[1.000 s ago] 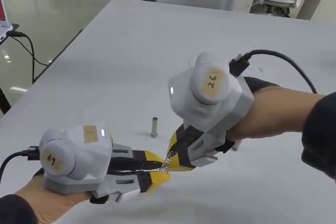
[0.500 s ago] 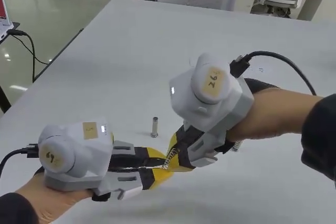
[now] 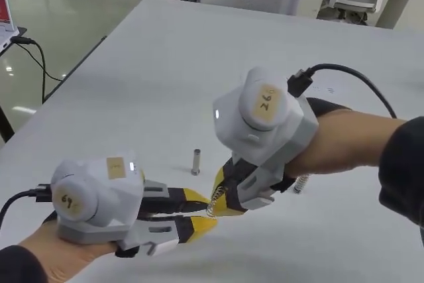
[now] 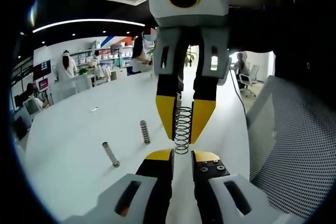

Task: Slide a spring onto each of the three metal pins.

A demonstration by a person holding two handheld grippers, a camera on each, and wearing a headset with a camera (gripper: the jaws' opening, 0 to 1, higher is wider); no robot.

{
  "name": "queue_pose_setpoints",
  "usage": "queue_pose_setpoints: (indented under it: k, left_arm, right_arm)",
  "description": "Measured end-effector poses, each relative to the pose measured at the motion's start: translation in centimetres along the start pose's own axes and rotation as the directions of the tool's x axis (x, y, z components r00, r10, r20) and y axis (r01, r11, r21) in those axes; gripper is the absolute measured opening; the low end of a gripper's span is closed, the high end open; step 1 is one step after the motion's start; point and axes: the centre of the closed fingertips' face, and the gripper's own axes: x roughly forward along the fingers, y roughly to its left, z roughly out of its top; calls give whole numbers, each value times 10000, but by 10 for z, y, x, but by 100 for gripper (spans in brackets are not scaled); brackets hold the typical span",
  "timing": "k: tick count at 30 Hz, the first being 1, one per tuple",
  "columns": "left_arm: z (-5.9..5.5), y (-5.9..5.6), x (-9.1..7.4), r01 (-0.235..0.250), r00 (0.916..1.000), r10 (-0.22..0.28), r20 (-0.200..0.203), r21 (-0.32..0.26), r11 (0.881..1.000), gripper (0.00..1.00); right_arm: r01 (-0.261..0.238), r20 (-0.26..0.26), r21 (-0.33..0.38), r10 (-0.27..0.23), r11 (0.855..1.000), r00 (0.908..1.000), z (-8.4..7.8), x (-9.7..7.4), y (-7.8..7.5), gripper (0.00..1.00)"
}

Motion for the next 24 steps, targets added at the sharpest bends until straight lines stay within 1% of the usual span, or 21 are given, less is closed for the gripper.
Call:
queue_pose_setpoints:
  k: [3,10,14,17,20,24]
  left_arm:
    - [-5,3,-2,-118,9999,117,-63,-159,9998,15]
    - [-10,8,-7,-366,9993,364,-51,-548,9978,24]
    - [-14,13,-10,-576,9983,570,-98,-825,9949,32]
    - [-16,16,-12,-728,9973,720,-121,-929,9930,38]
    - [-17,20,-14,-900,9959,891,-136,-1023,9907,46]
    - [-18,22,-15,-1008,9949,997,-153,-1080,9890,51]
  right_arm:
    - [8,-71,-72,-9,10000,10000,1,1,-2,13]
    - [66,-151,-137,-68,9999,9999,1,1,-6,13]
    - [117,-171,-143,-119,9998,9998,2,1,-9,13]
    - [139,-168,-138,-142,9998,9998,2,1,-12,13]
    - [189,-154,-109,-191,9998,9997,2,0,-15,13]
    - [262,-139,-62,-263,9996,9996,1,-2,-19,13]
